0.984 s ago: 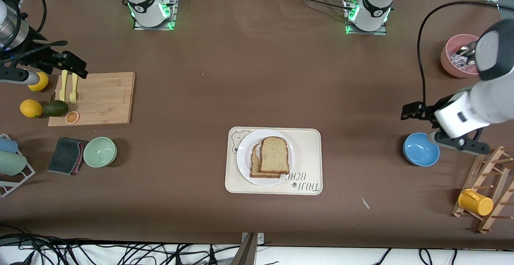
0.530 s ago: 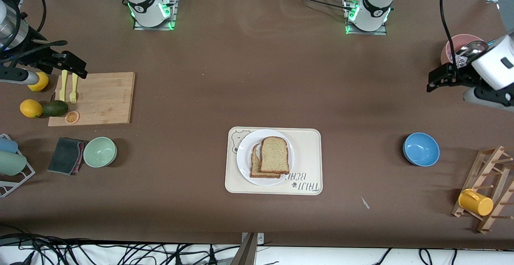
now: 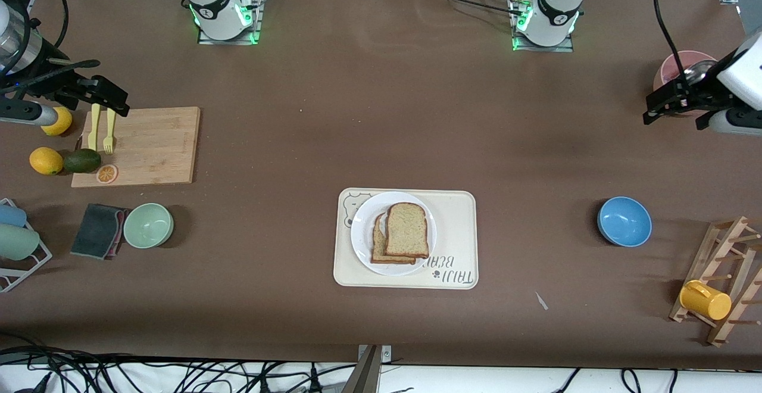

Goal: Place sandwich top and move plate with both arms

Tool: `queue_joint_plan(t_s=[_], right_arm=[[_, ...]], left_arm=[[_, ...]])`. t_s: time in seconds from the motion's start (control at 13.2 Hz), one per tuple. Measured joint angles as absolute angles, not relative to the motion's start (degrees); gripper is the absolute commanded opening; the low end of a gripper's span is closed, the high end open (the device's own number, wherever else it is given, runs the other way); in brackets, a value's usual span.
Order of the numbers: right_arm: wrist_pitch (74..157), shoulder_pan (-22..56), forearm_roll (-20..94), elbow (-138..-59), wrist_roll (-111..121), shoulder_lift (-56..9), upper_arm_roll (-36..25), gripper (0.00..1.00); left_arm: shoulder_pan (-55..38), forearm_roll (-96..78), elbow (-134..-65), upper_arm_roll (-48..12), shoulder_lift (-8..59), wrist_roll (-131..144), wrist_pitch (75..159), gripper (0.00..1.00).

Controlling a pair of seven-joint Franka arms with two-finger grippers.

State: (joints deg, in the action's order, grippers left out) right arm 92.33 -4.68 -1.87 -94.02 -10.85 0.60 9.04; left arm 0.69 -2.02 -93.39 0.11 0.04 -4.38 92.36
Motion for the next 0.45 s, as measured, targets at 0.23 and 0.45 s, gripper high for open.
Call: queue_joint_plan(t_s=[0.23, 0.45], right_arm=[[92.33, -4.68, -1.87, -94.02, -10.79, 0.60, 9.04, 1.00], [92.33, -4.68, -1.87, -94.02, -10.78, 0.61, 9.03, 1.00]], left_arm=[[-0.23, -2.21, -95.46, -0.03, -0.55, -4.35, 93.00, 1.00], [-0.52, -2.22, -95.50, -0.14, -0.59, -4.35, 93.08, 1.00]])
